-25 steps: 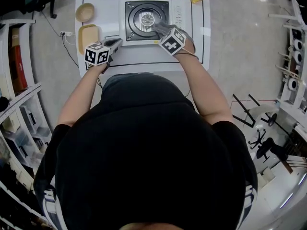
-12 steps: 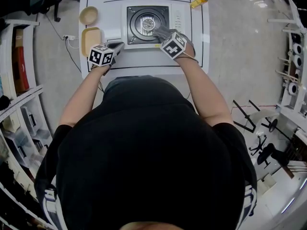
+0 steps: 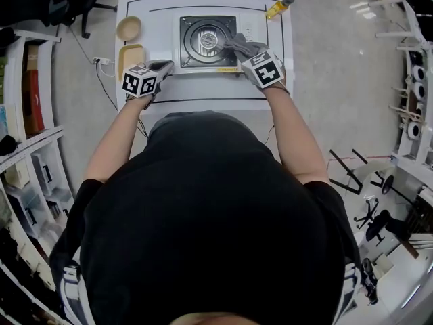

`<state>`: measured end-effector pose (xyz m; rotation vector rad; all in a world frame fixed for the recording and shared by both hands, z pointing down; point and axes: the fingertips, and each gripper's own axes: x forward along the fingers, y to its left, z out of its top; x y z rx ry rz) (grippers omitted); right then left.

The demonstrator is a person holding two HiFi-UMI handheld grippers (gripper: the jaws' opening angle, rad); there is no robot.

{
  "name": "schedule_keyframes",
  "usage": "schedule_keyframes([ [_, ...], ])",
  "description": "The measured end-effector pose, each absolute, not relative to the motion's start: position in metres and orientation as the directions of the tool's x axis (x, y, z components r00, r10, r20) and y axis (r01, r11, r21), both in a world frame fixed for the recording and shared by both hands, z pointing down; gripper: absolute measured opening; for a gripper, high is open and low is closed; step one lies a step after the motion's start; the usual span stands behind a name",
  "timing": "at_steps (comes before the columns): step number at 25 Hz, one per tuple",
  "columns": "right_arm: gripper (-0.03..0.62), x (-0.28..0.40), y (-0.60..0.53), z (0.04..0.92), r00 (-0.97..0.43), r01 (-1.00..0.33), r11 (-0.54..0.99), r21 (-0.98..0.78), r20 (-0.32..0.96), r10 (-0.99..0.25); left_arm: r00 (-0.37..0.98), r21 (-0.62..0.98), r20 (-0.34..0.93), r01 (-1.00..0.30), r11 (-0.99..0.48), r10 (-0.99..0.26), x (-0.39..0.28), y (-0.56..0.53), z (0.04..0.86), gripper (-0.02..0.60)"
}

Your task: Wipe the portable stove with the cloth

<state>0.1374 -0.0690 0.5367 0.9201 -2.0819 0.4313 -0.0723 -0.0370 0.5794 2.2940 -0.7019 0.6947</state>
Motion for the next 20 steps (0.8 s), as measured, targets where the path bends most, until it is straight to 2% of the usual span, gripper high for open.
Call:
schedule_keyframes([
  [10, 0.110, 0.165, -0.065, 0.449, -0.493, -0.799, 0.600, -0.040, 0.616, -0.614, 0.735, 0.351, 0.519, -0.649, -0.675, -0.436, -0.065, -0.043, 0.491, 0.023],
  [20, 0.110, 0.197, -0.044, 0.363, -0.536, -0.822, 0.563, -0.088, 0.450, -0.714, 0.750, 0.302, 0.400, -0.651, -0.696, -0.528, -0.052, -0.034, 0.408, 0.023],
])
